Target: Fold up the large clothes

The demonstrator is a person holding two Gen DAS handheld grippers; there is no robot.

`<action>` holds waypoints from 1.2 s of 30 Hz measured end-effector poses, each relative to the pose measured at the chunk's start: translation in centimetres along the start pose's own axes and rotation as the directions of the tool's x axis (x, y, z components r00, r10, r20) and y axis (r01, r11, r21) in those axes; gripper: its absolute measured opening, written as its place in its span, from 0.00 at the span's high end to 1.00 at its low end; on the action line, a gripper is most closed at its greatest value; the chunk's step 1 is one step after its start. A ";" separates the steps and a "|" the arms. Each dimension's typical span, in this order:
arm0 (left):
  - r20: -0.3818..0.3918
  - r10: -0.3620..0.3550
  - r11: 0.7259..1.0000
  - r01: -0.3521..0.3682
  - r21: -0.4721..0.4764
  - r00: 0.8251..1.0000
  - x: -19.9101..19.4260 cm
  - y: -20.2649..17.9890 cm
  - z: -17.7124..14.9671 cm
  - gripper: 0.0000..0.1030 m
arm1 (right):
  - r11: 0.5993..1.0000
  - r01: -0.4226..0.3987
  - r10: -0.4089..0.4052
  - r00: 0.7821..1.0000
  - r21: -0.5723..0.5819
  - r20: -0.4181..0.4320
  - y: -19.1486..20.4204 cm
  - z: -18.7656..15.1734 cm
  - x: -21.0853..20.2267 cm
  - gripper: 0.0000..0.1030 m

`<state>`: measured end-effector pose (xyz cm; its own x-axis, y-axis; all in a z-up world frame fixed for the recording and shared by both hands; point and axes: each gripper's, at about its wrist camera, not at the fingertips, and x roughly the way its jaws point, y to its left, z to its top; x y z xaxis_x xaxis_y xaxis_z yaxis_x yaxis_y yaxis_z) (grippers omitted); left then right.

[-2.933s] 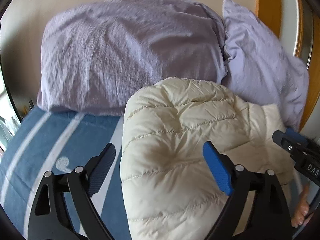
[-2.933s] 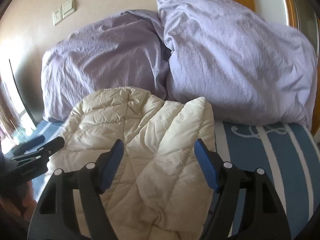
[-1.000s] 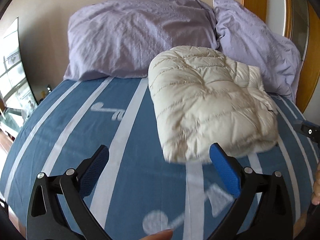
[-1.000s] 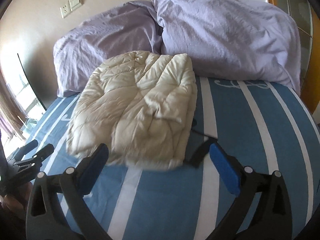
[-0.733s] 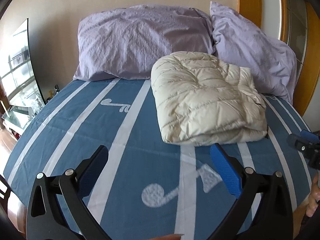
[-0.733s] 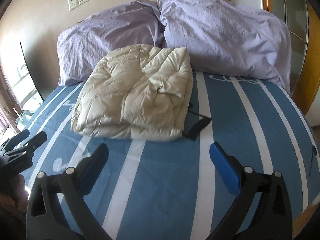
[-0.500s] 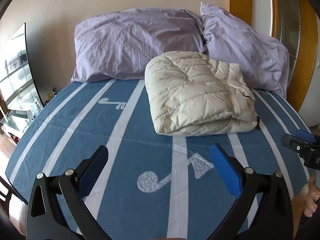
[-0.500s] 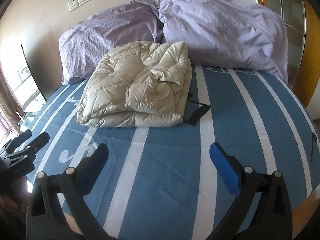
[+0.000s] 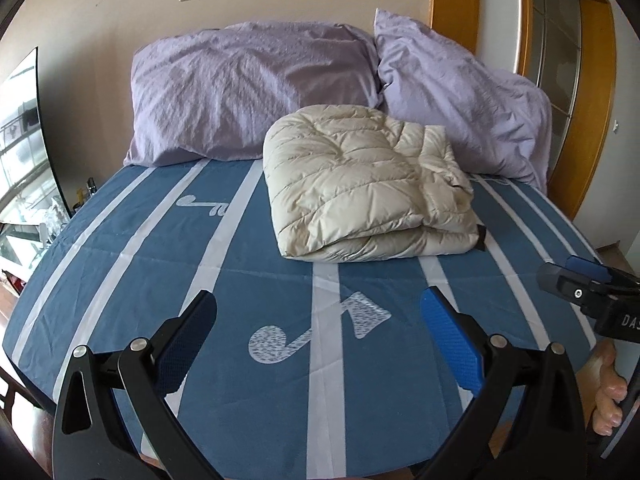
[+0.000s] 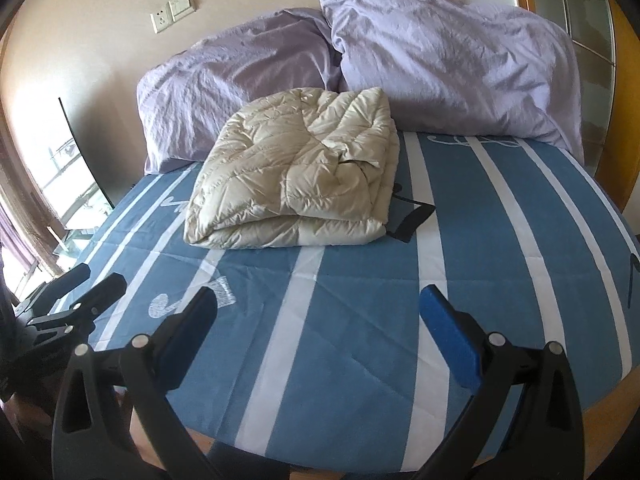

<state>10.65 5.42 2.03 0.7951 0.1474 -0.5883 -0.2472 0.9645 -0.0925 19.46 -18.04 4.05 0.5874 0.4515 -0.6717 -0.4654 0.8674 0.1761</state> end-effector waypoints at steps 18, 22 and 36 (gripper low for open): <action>-0.002 -0.025 1.000 0.025 -0.012 1.000 0.0 0.1 0.0 0.01 | 1.000 -0.032 0.032 1.000 -0.002 -0.001 0.6 -0.1 -0.2 0.02; -0.002 -0.024 1.000 0.024 -0.012 1.000 0.1 0.1 0.0 0.01 | 0.999 -0.035 0.035 0.999 -0.004 -0.005 0.6 0.0 -0.1 0.02; -0.016 -0.029 0.999 0.029 -0.013 0.999 0.8 -0.5 -0.1 0.01 | 0.998 -0.058 0.058 0.998 0.014 -0.016 0.2 -0.1 0.4 0.02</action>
<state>11.36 5.05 1.53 0.7930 0.1154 -0.5982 -0.2311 0.9655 -0.1202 19.53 -17.67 3.78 0.5490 0.4977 -0.6715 -0.4892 0.8428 0.2246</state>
